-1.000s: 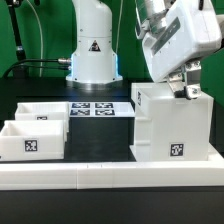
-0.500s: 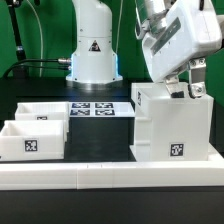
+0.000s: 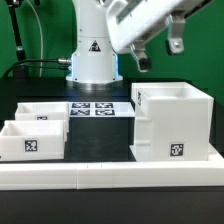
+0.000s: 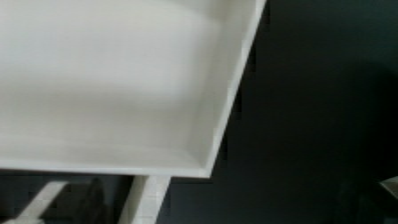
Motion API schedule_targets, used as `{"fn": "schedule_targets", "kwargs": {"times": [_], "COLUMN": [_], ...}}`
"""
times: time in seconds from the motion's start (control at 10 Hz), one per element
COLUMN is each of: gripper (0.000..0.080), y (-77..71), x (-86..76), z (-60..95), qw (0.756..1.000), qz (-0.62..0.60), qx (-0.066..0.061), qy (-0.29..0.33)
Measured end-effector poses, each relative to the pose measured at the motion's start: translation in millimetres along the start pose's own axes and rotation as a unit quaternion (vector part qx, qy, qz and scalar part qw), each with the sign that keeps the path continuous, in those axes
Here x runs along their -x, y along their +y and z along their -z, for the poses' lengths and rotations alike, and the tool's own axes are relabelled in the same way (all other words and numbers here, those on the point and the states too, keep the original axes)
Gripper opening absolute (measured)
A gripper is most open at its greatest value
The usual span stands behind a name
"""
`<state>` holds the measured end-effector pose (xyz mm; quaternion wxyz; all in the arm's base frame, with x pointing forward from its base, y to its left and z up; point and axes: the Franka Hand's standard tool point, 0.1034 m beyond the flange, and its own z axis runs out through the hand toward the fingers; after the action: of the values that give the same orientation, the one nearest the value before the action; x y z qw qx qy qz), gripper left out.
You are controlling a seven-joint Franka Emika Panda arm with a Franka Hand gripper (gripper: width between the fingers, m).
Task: Assemble drawer
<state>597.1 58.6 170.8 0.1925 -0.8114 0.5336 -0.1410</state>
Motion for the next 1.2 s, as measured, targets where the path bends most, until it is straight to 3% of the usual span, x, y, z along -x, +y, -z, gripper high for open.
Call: {"fn": "schedule_targets", "kwargs": {"times": [0.3,0.4,0.6,0.7,0.9,1.2], "gripper": [0.0649,0.0649,0.0649,0.0649,0.0649,0.0649], "y": [3.4,15.4,32.0,47.9,67.7,66.7], "x": [1.1,-4.0,-21.0,-31.2,-58.8,-56.7], "z": [-6.1,-9.7,-8.9,-9.3,-6.3,-7.2], "qw": [0.999,0.986,0.940,0.916,0.873,0.829], "qz": [0.040,0.160,0.334,0.395,0.481,0.553], "qx": [0.006,0.033,0.056,0.065,0.074,0.073], "qy": [-0.003,-0.022,-0.024,-0.029,-0.032,-0.038]}}
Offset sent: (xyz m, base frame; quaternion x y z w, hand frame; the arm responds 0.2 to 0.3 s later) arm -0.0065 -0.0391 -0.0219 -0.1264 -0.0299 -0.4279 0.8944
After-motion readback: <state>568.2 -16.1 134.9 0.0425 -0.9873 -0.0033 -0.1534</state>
